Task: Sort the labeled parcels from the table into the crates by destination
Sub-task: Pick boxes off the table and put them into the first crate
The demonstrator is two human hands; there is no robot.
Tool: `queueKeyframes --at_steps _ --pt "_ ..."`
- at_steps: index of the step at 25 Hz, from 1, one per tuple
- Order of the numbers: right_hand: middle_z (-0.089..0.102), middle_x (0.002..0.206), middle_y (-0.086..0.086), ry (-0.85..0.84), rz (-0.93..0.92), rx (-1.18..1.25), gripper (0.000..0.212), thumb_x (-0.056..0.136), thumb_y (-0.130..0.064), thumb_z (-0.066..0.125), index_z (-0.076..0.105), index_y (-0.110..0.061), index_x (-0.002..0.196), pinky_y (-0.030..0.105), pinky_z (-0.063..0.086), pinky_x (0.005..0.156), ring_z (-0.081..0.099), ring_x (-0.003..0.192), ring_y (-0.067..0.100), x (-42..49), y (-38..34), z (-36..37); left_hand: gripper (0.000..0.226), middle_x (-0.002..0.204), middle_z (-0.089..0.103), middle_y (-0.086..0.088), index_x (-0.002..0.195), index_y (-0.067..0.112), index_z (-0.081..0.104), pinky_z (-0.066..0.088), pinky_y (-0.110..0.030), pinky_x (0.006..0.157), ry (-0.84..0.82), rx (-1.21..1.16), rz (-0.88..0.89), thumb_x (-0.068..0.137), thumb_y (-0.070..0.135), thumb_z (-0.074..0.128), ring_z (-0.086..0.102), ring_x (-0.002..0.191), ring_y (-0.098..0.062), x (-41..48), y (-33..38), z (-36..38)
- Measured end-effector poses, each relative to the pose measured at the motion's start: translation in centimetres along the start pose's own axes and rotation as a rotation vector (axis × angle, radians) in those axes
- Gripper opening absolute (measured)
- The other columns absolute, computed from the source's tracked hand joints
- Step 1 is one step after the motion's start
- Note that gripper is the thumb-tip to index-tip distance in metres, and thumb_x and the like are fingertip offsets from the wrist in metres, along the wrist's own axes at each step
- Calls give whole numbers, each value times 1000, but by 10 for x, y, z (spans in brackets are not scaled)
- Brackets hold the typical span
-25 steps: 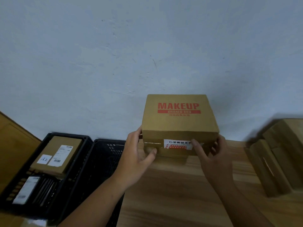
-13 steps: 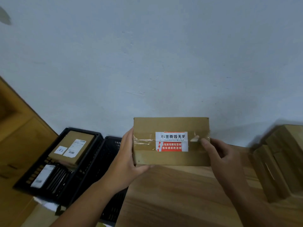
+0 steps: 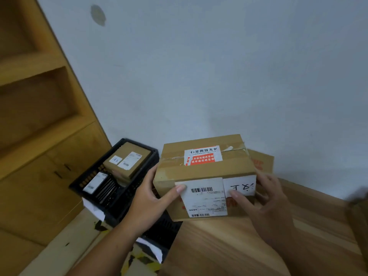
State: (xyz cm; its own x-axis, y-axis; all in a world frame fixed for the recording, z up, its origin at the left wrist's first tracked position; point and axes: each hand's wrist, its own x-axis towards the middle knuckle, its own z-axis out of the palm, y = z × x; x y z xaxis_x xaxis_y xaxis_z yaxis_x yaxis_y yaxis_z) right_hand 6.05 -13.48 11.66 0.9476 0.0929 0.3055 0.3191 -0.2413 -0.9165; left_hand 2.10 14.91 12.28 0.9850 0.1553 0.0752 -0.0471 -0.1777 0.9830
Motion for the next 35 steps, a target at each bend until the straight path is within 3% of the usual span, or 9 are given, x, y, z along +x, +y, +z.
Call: queueKeyframes --at_steps 6,9,11,14,19,25,28,31,35 --pt "76 102 -22 -25 177 23 49 68 -56 79 70 -37 112 14 58 65 71 94 -3 -35 -23 69 74 135 56 25 137 53 40 52 -33 96 152 75 -73 74 67 76 56 123 0 -82 -28 -77" --pt "79 92 -17 -135 250 67 27 76 -46 80 75 -39 102 23 61 62 76 83 5 -57 -37 110 70 134 55 26 137 57 42 53 -32 93 227 85 -155 75 77 66 56 120 1 -128 -40 -114" --pt "80 89 -12 -211 290 65 19 83 -39 79 76 -34 101 36 64 69 77 80 10 -74 -45 139 70 134 56 27 136 60 43 55 -25 86 267 8 -201 72 80 64 59 118 2 -155 -44 -139" --pt "80 88 -11 -290 347 19 31 81 -47 76 74 -27 105 38 62 72 77 79 10 -96 -54 171 68 131 59 27 134 60 45 54 -28 88 332 -30 -240 72 80 62 61 115 2 -186 -48 -168" --pt "78 93 -15 -377 340 -3 39 71 -55 74 74 -33 104 41 64 69 76 82 9 -124 -71 222 59 118 61 35 127 57 47 51 -17 74 503 -11 -281 73 77 59 63 104 9 -225 -58 -210" --pt "77 89 -20 -469 383 -54 23 83 -36 79 74 -29 104 34 61 74 75 78 2 -132 -73 284 49 118 65 25 129 47 53 54 -18 72 630 -42 -362 84 64 63 66 98 6 -239 -79 -249" --pt "77 90 -15 -496 406 -55 21 85 -38 77 73 -29 103 41 62 76 74 81 7 -122 -70 319 37 113 68 26 124 50 55 52 -15 67 658 -23 -406 89 58 63 67 95 7 -228 -92 -273" --pt "78 89 -13 -518 435 -17 16 86 -36 77 73 -29 100 46 63 77 75 83 11 -104 -68 354 41 111 65 35 120 55 54 50 -17 72 668 35 -425 82 68 59 66 97 8 -209 -99 -301" --pt "78 89 -16 -549 449 12 14 86 -37 77 74 -30 98 42 64 73 75 78 5 -64 -62 402 56 114 65 32 128 52 51 49 -14 71 694 91 -455 77 75 55 65 99 9 -170 -113 -338"
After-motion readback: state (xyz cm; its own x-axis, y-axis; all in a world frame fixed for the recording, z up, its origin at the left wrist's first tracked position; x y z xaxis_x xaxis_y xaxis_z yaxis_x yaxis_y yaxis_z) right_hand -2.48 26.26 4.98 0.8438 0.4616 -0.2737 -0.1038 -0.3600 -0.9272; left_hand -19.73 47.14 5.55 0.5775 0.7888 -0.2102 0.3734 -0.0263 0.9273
